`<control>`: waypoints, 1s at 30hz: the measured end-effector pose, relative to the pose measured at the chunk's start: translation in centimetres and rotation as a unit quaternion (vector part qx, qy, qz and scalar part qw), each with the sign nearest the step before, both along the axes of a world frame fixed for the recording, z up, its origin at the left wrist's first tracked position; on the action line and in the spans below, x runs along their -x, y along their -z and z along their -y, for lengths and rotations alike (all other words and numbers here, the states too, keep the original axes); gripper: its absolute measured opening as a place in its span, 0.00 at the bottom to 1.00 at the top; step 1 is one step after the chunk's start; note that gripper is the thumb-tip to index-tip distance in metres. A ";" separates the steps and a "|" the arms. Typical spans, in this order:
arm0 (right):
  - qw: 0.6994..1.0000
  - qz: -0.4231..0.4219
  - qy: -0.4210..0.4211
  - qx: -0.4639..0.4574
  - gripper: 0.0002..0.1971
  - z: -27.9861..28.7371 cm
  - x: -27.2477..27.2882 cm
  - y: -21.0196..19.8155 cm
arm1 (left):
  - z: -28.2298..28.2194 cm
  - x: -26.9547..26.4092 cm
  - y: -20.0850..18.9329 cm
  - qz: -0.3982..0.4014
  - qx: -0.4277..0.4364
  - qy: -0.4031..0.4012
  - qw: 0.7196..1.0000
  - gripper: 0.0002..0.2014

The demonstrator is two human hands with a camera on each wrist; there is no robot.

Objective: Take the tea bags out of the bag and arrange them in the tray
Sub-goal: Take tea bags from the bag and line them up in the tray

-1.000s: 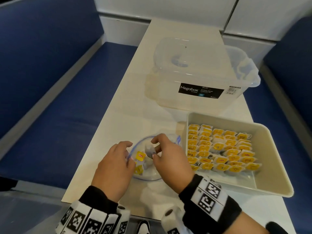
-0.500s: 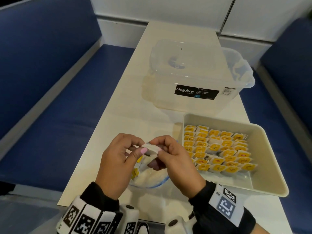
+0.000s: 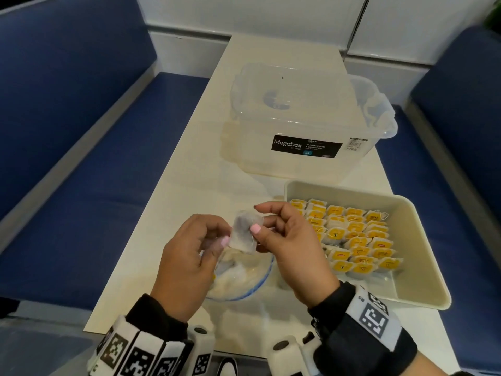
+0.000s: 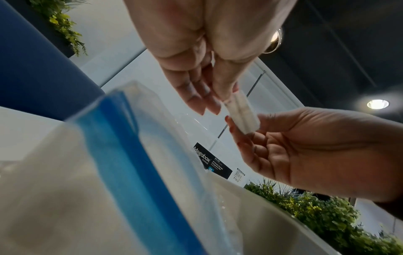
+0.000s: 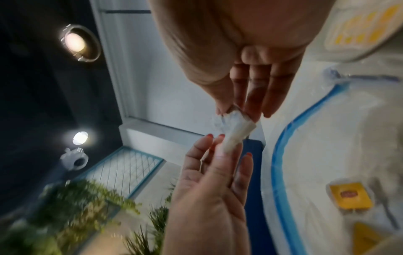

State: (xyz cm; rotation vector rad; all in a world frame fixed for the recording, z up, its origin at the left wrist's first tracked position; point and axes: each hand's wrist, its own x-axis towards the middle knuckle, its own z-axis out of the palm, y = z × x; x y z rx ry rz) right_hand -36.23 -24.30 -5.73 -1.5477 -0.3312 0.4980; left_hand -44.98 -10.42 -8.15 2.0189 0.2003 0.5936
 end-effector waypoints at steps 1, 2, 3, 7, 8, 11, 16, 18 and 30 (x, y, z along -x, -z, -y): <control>1.000 0.029 0.003 0.005 0.11 0.0 0.0 -0.1 | 0.1 -0.1 -0.1 -0.013 0.045 -0.011 0.999 0.06; 0.998 0.057 0.006 0.007 0.11 0.1 0.0 -0.2 | 0.3 -0.1 0.0 -0.020 0.082 -0.018 0.996 0.07; 0.996 0.083 0.009 0.010 0.11 0.1 0.1 -0.3 | 0.4 -0.2 0.0 -0.021 0.104 -0.022 0.994 0.09; 0.983 0.181 -0.006 0.032 0.12 0.5 0.4 -1.0 | 1.4 -1.0 -0.5 0.000 0.135 -0.013 0.991 0.12; 0.979 0.198 -0.015 0.036 0.12 0.6 0.5 -1.3 | 1.7 -1.2 -0.7 0.008 0.151 -0.002 0.989 0.10; 0.976 0.214 -0.025 0.024 0.11 1.0 0.4 -1.9 | 2.2 -1.8 -1.3 0.012 0.208 0.032 0.977 0.11; 0.929 0.350 -0.078 0.090 0.16 2.4 -1.4 -3.3 | 2.6 -2.3 -2.3 -0.006 0.279 0.081 0.957 0.13; 0.897 0.400 -0.120 0.143 0.13 2.8 -2.0 -4.1 | 2.9 -2.4 -2.5 -0.031 0.323 0.102 0.940 0.12; 0.777 0.467 -0.211 0.367 0.04 10.7 -6.7 -10.4 | 5.9 -3.2 -1.2 -0.041 0.171 0.134 0.975 0.12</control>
